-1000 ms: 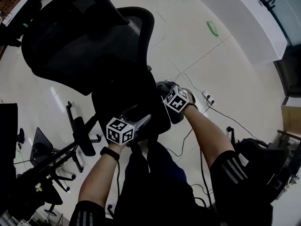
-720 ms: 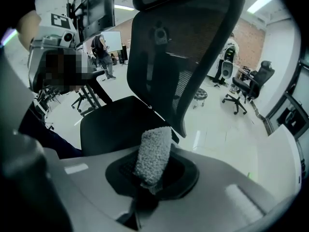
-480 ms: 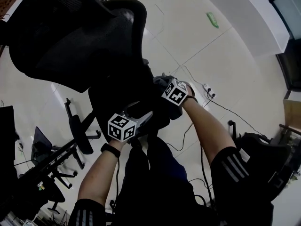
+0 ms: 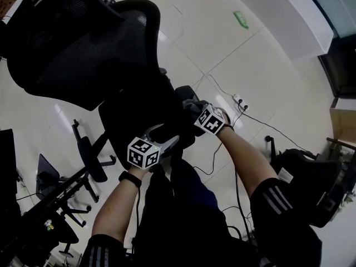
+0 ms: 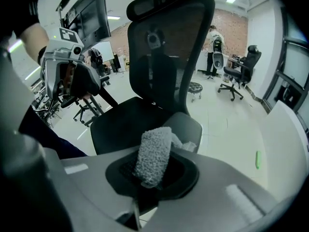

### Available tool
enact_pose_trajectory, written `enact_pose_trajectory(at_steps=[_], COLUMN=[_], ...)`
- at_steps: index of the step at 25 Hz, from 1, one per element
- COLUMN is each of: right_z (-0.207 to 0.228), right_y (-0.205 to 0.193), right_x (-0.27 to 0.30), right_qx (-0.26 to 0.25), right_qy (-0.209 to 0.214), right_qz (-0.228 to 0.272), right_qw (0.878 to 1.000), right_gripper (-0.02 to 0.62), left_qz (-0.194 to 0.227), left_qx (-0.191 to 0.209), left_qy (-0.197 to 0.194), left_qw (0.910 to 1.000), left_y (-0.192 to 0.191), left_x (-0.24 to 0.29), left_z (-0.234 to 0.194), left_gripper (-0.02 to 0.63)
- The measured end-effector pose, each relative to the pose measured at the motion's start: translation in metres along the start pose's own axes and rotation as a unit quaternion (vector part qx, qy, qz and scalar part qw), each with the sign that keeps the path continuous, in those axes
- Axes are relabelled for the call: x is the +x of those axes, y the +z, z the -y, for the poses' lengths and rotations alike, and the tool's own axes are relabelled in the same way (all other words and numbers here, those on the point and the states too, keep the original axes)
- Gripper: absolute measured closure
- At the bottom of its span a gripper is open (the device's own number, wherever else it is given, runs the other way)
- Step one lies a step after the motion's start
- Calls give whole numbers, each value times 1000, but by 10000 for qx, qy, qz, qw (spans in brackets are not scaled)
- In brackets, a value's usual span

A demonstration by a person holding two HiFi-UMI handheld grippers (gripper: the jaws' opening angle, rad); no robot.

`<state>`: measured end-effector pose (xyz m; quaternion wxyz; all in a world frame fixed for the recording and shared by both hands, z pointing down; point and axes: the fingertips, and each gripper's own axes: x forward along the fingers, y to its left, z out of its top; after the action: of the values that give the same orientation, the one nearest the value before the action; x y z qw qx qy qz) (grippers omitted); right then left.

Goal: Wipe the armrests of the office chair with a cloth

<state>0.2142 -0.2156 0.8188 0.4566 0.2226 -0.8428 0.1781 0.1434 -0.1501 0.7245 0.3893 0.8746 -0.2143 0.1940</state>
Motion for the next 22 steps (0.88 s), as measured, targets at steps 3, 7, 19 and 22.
enact_pose_trajectory(at_steps=[3, 7, 19, 22], right_z=[-16, -37, -90, -100], right_y=[-15, -33, -63, -67], right_x=[-8, -18, -35, -36], right_qx=[148, 469, 905, 939], right_qy=[-12, -55, -176, -162], right_qz=[20, 96, 71, -31], right_qw=[9999, 9988, 9957, 9954], right_gripper=[561, 561, 561, 561], left_qz=[-64, -109, -143, -142], left_qx=[4, 32, 38, 39], left_qy=[-79, -176, -334, -358], left_qw=[9999, 9998, 9993, 9992], left_y=[-9, -17, -43, -47], left_x=[1, -1, -23, -30], left_z=[9, 21, 42, 44], left_gripper=[299, 298, 298, 298])
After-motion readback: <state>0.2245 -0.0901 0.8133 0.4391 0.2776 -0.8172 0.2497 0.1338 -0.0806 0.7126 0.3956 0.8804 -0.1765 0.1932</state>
